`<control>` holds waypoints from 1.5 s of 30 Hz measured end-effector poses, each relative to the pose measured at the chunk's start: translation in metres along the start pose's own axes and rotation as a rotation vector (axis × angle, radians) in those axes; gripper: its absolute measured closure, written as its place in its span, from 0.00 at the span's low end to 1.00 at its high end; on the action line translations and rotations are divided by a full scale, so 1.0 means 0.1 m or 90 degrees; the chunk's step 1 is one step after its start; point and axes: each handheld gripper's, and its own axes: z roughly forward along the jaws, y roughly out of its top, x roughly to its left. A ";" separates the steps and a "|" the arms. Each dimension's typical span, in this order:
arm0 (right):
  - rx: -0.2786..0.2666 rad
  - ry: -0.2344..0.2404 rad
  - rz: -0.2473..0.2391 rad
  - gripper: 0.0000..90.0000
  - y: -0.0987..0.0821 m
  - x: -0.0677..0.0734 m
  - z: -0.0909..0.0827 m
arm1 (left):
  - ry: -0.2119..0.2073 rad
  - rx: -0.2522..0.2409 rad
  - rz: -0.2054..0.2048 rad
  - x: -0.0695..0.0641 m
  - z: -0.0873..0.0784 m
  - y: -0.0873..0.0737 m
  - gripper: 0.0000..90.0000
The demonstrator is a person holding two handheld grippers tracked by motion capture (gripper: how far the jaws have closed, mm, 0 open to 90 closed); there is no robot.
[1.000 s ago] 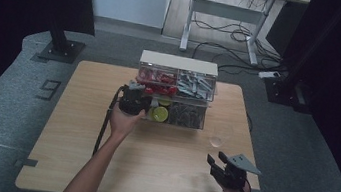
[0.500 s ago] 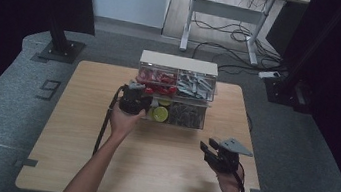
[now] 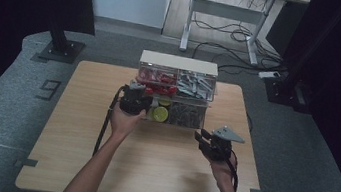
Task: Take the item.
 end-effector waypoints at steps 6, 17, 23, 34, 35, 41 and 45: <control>0.006 0.003 0.001 0.77 0.05 0.01 0.09 | -0.001 0.001 0.005 -0.02 0.00 0.01 1.00; 0.018 -0.016 -0.023 0.77 0.06 0.04 0.25 | 0.000 0.000 0.006 -0.04 -0.02 0.01 1.00; 0.019 -0.018 -0.018 0.77 0.07 0.03 0.33 | 0.000 0.001 0.006 -0.04 -0.02 0.02 1.00; 0.029 -0.022 -0.011 0.76 0.08 0.04 0.49 | -0.002 0.001 0.005 -0.05 -0.02 0.01 1.00; 0.029 -0.022 -0.011 0.76 0.08 0.04 0.49 | -0.002 0.001 0.005 -0.05 -0.02 0.01 1.00; 0.035 -0.033 -0.011 0.73 0.07 0.02 0.57 | -0.004 0.002 0.006 -0.06 -0.01 0.01 1.00; 0.035 -0.040 -0.006 0.72 0.07 0.01 0.62 | -0.004 0.002 0.007 -0.06 -0.01 0.01 1.00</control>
